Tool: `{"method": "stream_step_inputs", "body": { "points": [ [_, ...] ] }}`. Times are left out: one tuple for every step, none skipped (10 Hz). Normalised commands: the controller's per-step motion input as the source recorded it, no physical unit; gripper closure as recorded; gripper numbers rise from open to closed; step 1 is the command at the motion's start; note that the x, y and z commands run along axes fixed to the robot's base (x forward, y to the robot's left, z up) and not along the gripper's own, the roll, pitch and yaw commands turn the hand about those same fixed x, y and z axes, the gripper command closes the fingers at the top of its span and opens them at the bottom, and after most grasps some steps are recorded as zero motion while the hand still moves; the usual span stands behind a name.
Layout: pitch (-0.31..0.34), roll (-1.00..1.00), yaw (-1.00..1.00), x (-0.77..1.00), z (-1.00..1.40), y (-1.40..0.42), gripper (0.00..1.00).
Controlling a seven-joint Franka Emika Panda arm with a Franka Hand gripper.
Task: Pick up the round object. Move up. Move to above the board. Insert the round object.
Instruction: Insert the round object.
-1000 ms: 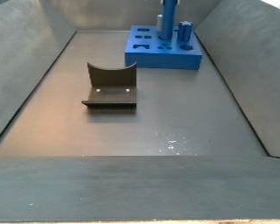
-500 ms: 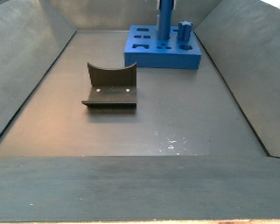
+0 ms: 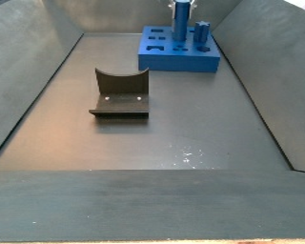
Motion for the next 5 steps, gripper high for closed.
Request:
{"method": "stream_step_inputs", "body": {
  "points": [
    [-0.071, 0.07, -0.03, 0.2, -0.72, -0.11, 1.0],
    [-0.073, 0.0, -0.07, 0.17, -0.6, 0.0, 1.0],
    [-0.209, 0.0, 0.0, 0.0, -0.3, -0.01, 1.0],
    [-0.083, 0.0, 0.0, 0.0, -0.08, 0.0, 1.0],
    [0.0, 0.0, 0.0, 0.0, 0.0, 0.0, 1.0]
  ]
}}
